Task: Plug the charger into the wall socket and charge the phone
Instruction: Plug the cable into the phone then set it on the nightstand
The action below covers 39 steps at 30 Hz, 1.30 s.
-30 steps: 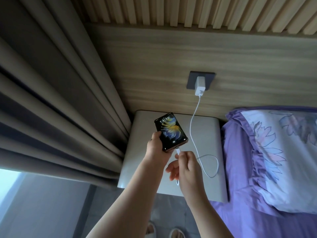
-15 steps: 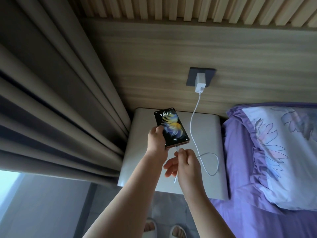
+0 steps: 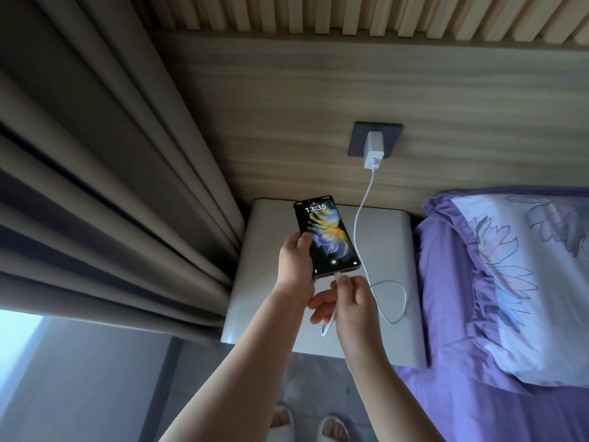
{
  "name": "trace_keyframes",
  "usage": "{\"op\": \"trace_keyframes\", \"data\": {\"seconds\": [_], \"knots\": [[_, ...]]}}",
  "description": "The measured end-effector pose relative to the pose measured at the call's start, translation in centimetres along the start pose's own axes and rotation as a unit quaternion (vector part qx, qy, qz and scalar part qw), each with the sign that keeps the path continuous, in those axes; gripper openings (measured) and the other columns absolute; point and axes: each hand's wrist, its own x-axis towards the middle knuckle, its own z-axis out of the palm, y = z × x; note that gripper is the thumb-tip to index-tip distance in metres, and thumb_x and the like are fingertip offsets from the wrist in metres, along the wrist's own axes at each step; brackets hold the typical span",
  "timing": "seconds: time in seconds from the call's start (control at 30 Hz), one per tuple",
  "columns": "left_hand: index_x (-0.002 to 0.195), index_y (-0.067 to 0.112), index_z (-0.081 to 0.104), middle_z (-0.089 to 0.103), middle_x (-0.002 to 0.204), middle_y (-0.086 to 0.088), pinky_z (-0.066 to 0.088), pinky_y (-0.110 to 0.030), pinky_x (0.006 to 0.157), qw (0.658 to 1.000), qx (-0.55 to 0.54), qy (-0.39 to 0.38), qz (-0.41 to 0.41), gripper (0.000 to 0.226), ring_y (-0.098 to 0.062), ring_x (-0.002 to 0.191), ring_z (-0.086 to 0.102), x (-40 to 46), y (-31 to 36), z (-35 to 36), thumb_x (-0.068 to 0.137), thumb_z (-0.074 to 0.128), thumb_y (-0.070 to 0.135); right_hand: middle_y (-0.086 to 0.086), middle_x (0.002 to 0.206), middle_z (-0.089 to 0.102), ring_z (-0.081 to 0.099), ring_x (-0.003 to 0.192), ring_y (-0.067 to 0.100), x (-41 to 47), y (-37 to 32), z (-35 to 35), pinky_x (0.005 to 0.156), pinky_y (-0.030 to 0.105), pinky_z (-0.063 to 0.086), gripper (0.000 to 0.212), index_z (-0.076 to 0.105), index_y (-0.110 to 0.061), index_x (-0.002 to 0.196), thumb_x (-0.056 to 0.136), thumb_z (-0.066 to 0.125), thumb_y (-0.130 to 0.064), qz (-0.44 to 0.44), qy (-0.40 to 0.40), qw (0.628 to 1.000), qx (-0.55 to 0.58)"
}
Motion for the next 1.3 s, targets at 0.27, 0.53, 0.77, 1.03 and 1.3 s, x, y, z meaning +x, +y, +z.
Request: {"op": "trace_keyframes", "data": {"seconds": [0.27,0.53,0.77,1.03,1.3], "knots": [[0.090,0.012,0.061,0.068,0.088,-0.010,0.052,-0.031,0.069,0.983,-0.171,-0.014,-0.064,0.024,-0.023,0.077,0.067,-0.6,-0.5,-0.9,0.099,0.039,0.013,0.007,0.087,0.070,0.065,0.084,0.019,1.3,1.8,-1.3,0.072,0.031,0.050,0.034,0.060,-0.007,0.100,0.079,0.046,-0.030,0.033,0.027,0.994,0.100],[0.122,0.007,0.061,0.072,0.102,-0.010,0.056,-0.030,0.070,0.981,-0.174,-0.023,-0.084,0.037,-0.023,0.085,0.071,-2.6,-1.3,-1.0,0.097,0.042,0.025,0.006,0.102,0.075,0.067,0.099,0.019,2.6,-0.7,-0.8,0.095,0.037,0.047,0.030,0.072,-0.016,0.101,0.095,0.046,-0.030,0.052,-0.008,0.979,0.195],[0.113,0.009,0.070,0.075,0.106,-0.012,0.055,-0.034,0.082,0.981,-0.170,-0.053,-0.073,0.039,-0.026,0.094,0.071,-5.3,3.6,-0.3,0.094,0.048,0.034,0.008,0.110,0.074,0.066,0.109,0.026,0.8,-5.8,-1.2,0.101,0.044,0.046,0.030,0.071,-0.018,0.107,0.093,0.049,-0.033,0.018,-0.008,0.983,0.184],[0.115,0.008,0.070,0.070,0.117,-0.019,0.044,-0.048,0.107,0.985,-0.137,-0.105,0.007,0.049,-0.033,0.114,0.064,-9.4,11.7,1.6,0.094,0.041,0.040,0.005,0.121,0.070,0.062,0.118,0.023,-1.3,-12.8,-2.0,0.110,0.051,0.039,0.040,0.065,-0.023,0.119,0.088,0.050,-0.043,-0.069,-0.026,0.975,0.210],[0.100,0.015,0.075,0.072,0.101,-0.012,0.051,-0.038,0.089,0.962,-0.148,-0.210,0.096,0.046,-0.025,0.094,0.067,-16.1,18.9,2.5,0.098,0.032,0.034,0.009,0.128,0.064,0.057,0.124,0.027,-6.1,-18.8,-2.9,0.112,0.054,0.035,0.039,0.060,-0.021,0.124,0.093,0.043,-0.036,-0.177,-0.035,0.952,0.248]]}}
